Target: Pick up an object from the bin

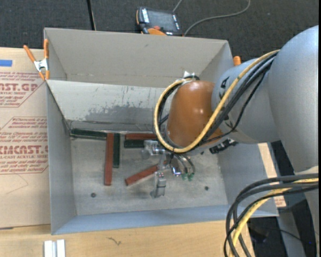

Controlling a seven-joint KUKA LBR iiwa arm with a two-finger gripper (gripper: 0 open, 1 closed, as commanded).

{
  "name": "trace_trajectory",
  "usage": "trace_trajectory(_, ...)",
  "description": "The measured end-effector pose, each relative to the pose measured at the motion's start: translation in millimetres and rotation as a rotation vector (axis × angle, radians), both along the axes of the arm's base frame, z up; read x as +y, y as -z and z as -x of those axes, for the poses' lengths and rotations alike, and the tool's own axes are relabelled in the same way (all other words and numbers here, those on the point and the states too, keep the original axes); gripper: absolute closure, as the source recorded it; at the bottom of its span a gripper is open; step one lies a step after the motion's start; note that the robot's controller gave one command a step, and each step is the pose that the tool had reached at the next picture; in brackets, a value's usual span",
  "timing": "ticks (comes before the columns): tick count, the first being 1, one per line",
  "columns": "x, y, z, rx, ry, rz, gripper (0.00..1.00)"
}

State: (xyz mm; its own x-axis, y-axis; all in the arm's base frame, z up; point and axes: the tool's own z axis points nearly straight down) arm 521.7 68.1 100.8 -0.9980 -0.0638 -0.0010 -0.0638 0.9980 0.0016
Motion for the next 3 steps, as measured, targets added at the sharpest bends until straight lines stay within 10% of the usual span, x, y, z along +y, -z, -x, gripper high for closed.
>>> trace_trajectory(3,-9,33,0.1,0.002,0.314,0.001,0.00)
